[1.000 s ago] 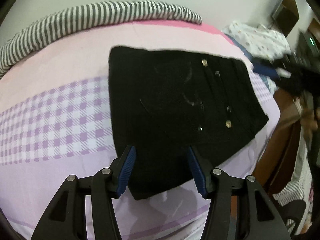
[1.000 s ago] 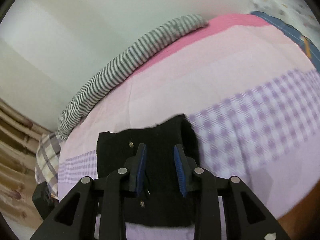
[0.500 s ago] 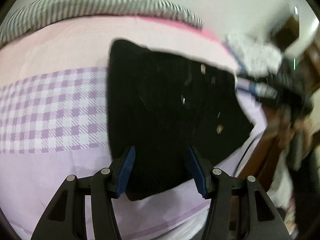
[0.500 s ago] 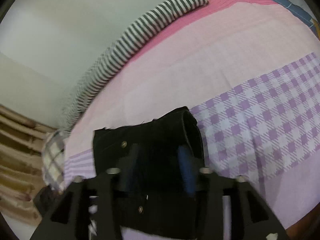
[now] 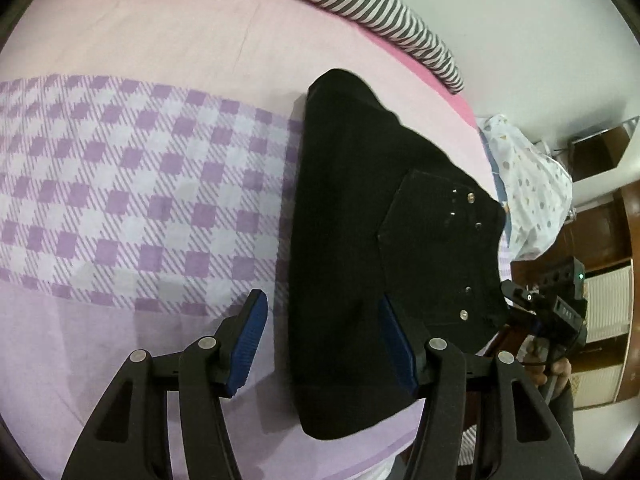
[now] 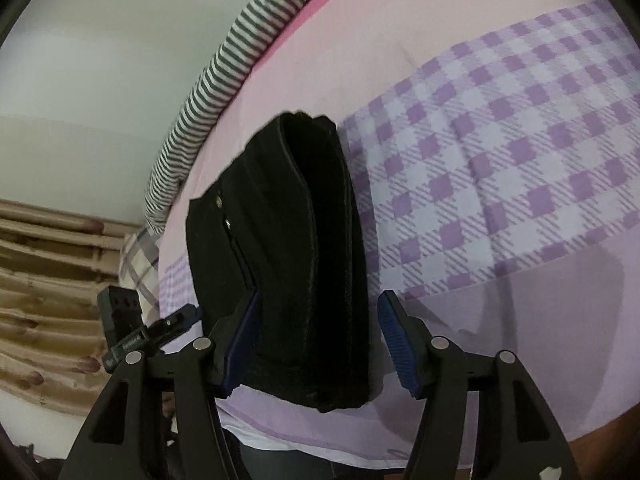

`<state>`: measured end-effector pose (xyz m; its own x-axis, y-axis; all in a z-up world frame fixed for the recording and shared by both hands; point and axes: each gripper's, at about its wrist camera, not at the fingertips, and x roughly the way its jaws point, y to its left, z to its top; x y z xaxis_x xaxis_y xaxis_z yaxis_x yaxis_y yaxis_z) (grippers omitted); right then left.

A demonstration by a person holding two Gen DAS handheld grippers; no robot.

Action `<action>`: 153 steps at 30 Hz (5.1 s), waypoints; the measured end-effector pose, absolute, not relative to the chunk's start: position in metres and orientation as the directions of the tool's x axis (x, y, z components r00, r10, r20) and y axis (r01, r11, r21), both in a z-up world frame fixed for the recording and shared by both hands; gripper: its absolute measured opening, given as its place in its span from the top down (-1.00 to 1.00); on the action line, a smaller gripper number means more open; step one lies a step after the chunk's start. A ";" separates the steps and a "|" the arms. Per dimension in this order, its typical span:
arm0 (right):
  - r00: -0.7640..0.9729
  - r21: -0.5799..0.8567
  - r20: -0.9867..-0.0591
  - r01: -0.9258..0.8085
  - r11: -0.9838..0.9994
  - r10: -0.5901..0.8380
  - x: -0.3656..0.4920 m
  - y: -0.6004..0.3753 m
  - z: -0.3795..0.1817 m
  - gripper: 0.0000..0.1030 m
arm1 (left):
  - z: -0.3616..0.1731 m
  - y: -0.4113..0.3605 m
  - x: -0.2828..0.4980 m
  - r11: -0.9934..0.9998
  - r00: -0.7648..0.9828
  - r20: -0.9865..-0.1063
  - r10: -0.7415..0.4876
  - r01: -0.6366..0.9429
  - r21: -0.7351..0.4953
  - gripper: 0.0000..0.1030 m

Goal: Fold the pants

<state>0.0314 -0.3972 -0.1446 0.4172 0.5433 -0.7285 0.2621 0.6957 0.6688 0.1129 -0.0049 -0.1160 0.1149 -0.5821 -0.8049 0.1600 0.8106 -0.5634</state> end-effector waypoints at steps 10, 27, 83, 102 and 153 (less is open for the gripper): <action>0.389 0.687 -0.707 0.183 0.703 0.590 0.054 -0.383 -0.154 -0.14 | -0.121 -0.023 0.126 0.801 0.107 -0.799 -0.591 0.188 -0.568 -0.13; 0.433 0.682 -0.701 0.175 0.710 0.567 0.065 -0.353 -0.156 0.35 | -0.115 -0.060 0.137 0.853 0.191 -0.844 -0.502 0.274 -0.445 0.23; 0.276 0.672 -0.717 0.029 0.740 0.640 0.290 -0.076 -0.154 0.44 | -0.071 0.203 0.283 0.989 0.423 -0.895 -0.144 0.035 -0.143 0.45; 0.368 0.444 -0.828 -0.028 0.895 0.423 0.239 -0.059 -0.148 -0.20 | -0.075 0.202 0.226 0.998 0.483 -0.874 0.057 0.003 0.067 -0.10; 0.574 0.032 -0.814 -0.111 0.993 0.091 0.122 0.014 -0.083 -0.92 | -0.033 0.178 0.093 0.993 0.578 -0.807 0.116 -0.041 0.113 -0.24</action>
<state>0.1220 0.0145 -0.0828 0.5744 0.0905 -0.8136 -0.1106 0.9933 0.0325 0.0930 0.1785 -0.0334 0.5784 0.1159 -0.8075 -0.0414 0.9928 0.1128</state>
